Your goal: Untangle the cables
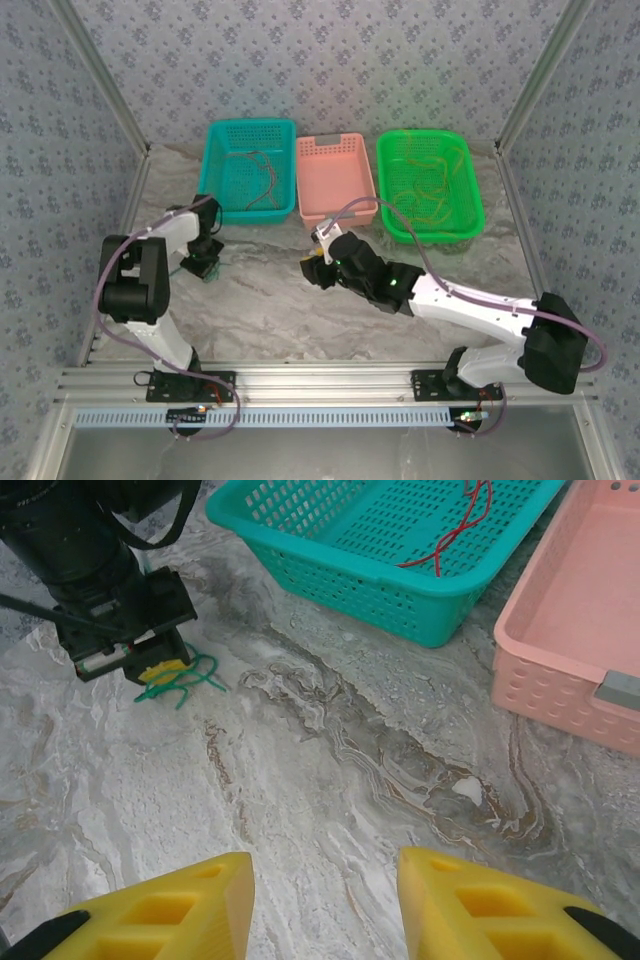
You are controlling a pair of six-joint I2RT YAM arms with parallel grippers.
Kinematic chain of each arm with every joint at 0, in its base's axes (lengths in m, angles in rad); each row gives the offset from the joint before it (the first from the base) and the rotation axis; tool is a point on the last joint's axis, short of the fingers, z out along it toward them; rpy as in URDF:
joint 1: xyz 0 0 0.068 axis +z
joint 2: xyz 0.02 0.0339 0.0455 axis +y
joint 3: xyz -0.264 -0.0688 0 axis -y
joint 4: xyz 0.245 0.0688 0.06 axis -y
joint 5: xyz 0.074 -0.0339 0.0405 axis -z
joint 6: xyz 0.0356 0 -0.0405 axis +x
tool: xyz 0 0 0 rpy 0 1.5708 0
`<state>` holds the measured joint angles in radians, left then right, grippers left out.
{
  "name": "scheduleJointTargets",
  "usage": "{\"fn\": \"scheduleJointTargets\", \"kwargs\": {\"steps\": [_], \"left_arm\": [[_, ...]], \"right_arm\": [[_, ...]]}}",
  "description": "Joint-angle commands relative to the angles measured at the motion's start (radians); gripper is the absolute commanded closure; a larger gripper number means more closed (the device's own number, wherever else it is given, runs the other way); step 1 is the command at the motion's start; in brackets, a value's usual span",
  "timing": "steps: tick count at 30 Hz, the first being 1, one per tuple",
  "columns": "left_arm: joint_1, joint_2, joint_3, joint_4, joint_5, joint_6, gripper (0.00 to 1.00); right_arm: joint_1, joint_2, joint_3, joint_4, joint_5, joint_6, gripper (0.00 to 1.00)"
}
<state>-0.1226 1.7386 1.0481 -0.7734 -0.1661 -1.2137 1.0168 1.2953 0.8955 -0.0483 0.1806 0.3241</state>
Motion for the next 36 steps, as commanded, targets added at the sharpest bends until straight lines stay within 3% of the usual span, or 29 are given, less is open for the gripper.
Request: {"fn": "scheduleJointTargets", "kwargs": {"steps": [1,7,12,16,20,22,24,28,33,36], "left_arm": [[-0.071,-0.021,-0.022,-0.024,0.041,-0.228,1.0],[-0.269,-0.043,0.021,-0.025,0.023,-0.275,1.0],[-0.422,-0.042,0.09,-0.045,-0.004,-0.299,1.0],[-0.454,-0.045,0.089,-0.027,0.003,-0.294,1.0],[-0.455,-0.084,0.098,-0.08,-0.033,-0.256,1.0],[-0.454,-0.145,0.079,-0.105,-0.081,-0.246,0.92],[-0.438,-0.213,0.052,-0.134,-0.12,-0.247,0.8],[-0.314,-0.357,-0.059,-0.109,-0.092,-0.219,0.7],[-0.089,-0.385,-0.166,-0.038,0.066,-0.135,0.68],[-0.011,-0.351,-0.166,-0.023,0.116,-0.105,0.64]], "right_arm": [[-0.005,-0.034,-0.014,-0.003,0.029,0.011,0.57],[-0.026,-0.047,-0.04,0.003,0.028,0.03,0.59],[-0.071,-0.028,-0.05,0.023,-0.065,0.051,0.59],[-0.101,0.054,-0.061,0.081,-0.239,0.038,0.51],[-0.105,0.237,-0.011,0.114,-0.398,-0.039,0.43],[-0.099,0.338,0.051,0.076,-0.416,-0.101,0.42],[-0.09,0.413,0.095,0.071,-0.424,-0.153,0.42],[-0.068,0.55,0.216,0.012,-0.41,-0.245,0.41],[-0.041,0.689,0.394,-0.09,-0.371,-0.313,0.41],[-0.034,0.752,0.468,-0.146,-0.347,-0.338,0.41]]}}
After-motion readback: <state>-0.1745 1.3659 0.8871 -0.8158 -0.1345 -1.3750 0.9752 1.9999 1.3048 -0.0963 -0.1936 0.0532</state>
